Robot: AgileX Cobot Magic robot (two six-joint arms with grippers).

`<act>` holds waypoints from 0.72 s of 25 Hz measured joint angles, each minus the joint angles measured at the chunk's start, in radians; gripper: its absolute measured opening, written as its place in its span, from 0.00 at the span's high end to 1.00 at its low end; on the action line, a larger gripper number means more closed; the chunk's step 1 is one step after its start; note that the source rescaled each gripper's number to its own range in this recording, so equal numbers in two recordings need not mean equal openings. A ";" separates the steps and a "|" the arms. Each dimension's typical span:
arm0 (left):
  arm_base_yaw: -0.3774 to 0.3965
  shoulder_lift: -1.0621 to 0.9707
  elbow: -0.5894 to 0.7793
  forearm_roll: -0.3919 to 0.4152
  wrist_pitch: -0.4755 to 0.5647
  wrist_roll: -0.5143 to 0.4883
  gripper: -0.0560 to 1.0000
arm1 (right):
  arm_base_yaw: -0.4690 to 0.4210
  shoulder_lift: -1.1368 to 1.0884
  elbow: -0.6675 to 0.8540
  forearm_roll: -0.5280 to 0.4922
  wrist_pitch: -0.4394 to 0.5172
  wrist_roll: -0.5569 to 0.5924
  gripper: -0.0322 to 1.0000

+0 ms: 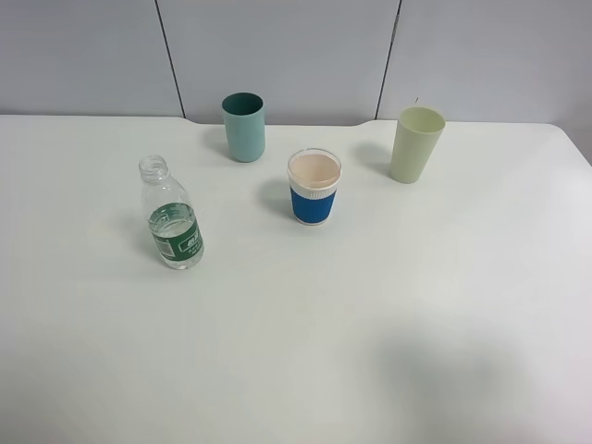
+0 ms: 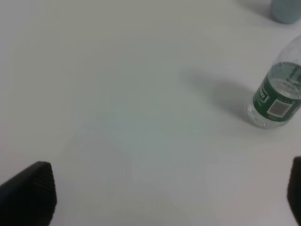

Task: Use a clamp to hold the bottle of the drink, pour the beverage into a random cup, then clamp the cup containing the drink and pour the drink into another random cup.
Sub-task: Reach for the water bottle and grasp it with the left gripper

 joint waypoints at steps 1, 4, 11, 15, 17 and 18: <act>0.000 0.000 0.000 0.000 0.000 0.000 0.00 | 0.000 0.000 0.000 0.000 0.000 0.000 0.00; 0.000 0.000 0.000 0.000 0.000 0.000 0.00 | 0.000 0.000 0.000 0.000 0.000 0.000 0.00; 0.000 0.000 0.000 0.000 0.000 0.000 0.00 | 0.000 0.000 0.000 0.000 0.000 0.000 0.00; 0.000 0.000 0.000 0.000 0.000 0.000 0.00 | 0.000 0.000 0.000 0.000 0.000 0.000 0.00; 0.000 0.000 0.000 0.000 0.000 0.000 0.00 | 0.000 0.000 0.000 0.000 0.000 0.000 0.00; 0.000 0.000 0.000 0.000 0.000 0.000 0.00 | 0.000 0.000 0.000 0.000 0.000 0.000 0.00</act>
